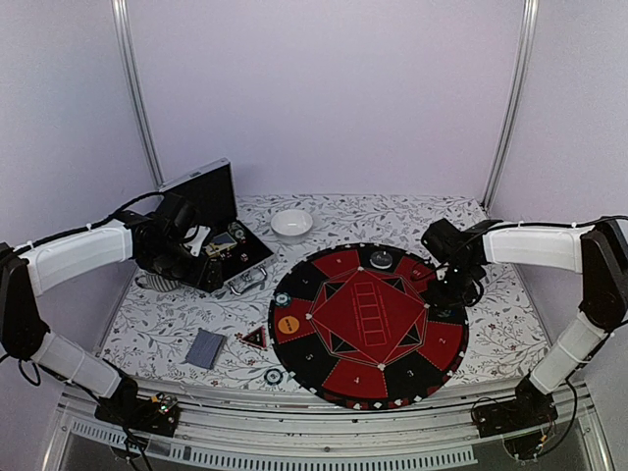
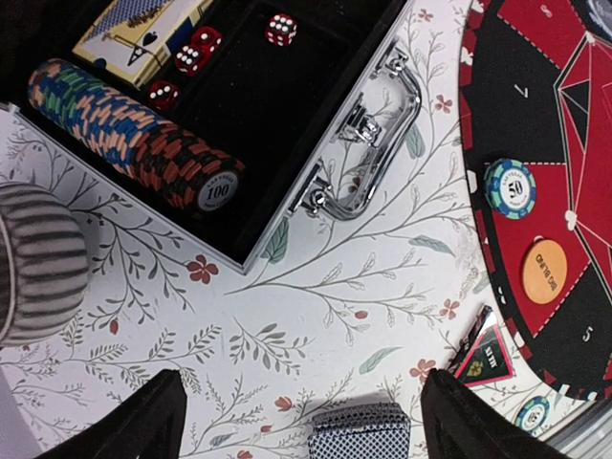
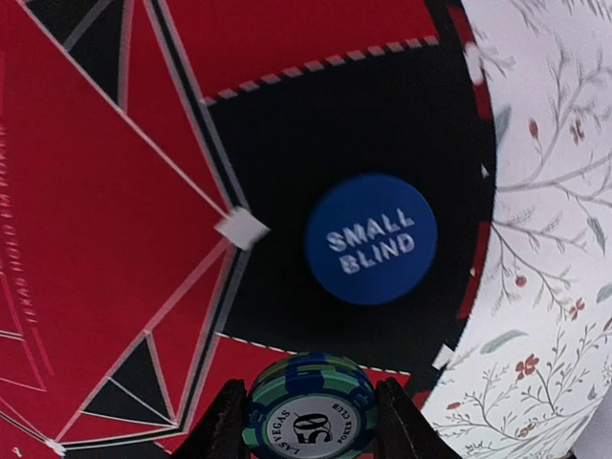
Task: Distribute texas hold em gaming equipment
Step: Place the poker chips pile in the small blind area, then pick up the pile of poker chips from the corner of the board, then place the poker chips pile at the big blind area.
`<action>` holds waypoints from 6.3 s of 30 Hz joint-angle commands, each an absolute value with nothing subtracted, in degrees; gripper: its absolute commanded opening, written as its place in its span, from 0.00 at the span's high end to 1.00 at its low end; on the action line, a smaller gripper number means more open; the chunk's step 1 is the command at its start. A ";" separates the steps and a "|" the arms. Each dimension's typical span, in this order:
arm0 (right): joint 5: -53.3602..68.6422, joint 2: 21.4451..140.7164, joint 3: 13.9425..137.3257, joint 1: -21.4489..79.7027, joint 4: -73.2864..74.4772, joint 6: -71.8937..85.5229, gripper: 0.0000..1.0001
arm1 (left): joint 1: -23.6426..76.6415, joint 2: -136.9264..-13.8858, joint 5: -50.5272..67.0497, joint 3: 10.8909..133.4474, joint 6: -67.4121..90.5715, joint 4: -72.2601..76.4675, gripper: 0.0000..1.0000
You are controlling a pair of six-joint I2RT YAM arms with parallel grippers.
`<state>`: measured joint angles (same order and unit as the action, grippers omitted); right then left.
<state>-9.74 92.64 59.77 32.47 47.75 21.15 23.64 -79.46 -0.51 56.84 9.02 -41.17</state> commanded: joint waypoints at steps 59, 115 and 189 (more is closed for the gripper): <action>-6.62 107.18 81.90 54.53 47.48 21.75 0.20 | 64.45 -76.62 2.93 56.64 9.41 -40.58 0.13; -7.39 105.29 70.62 52.04 42.98 20.23 0.20 | 71.52 -105.16 0.75 60.14 14.67 -42.36 0.58; -9.50 98.35 73.82 48.69 45.68 20.76 0.21 | 48.31 -106.41 -7.43 79.25 8.26 -46.66 0.62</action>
